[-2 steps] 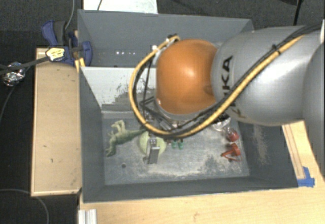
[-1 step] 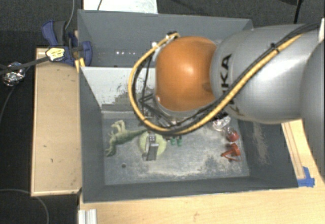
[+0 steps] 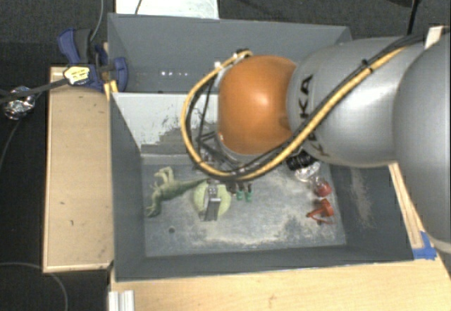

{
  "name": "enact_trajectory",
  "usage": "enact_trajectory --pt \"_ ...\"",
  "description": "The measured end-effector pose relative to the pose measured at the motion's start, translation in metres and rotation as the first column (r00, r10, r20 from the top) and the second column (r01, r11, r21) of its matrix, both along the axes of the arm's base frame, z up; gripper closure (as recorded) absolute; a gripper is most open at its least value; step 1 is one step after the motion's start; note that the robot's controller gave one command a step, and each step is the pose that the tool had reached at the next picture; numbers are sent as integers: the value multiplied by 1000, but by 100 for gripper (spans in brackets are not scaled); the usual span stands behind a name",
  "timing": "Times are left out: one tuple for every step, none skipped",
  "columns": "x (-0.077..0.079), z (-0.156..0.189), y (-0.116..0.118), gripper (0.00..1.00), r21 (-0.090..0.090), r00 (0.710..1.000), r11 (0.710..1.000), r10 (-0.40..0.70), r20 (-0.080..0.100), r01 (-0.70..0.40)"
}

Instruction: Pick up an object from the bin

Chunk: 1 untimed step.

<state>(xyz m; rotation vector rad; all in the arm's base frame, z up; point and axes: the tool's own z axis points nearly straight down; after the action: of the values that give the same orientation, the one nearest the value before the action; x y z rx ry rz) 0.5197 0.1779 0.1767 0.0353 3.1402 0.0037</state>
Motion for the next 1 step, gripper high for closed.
enact_trajectory --pt "5 -17 -9 0 -2 998 998 -59 -4 59"
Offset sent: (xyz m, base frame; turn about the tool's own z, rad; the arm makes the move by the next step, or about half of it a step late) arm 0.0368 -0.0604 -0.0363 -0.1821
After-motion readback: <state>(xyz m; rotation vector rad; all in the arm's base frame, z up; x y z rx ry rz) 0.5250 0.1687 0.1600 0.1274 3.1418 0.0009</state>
